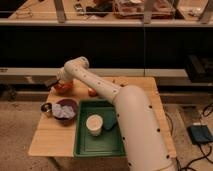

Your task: Wipe red bowl with eraser

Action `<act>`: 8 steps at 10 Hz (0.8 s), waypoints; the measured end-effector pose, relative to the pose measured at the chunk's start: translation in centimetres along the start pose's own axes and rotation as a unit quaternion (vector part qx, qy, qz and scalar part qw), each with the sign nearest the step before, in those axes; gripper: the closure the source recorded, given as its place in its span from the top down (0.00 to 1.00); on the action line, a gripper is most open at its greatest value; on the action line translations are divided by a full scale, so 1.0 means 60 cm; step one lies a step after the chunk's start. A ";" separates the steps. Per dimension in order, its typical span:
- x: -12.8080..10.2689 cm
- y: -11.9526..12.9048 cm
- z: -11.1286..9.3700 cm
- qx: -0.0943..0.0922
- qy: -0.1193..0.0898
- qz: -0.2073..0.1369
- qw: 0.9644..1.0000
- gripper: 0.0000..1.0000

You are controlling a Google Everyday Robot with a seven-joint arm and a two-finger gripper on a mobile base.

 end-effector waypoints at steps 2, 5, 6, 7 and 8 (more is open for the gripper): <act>-0.023 0.026 -0.021 -0.019 -0.008 -0.011 1.000 0.00; -0.020 0.060 -0.047 -0.033 -0.008 -0.014 0.999 0.00; -0.018 0.069 -0.056 -0.037 -0.005 -0.014 0.999 0.00; -0.008 0.079 -0.073 -0.039 0.003 -0.010 0.999 0.00; -0.001 0.084 -0.084 -0.039 0.010 -0.007 0.999 0.00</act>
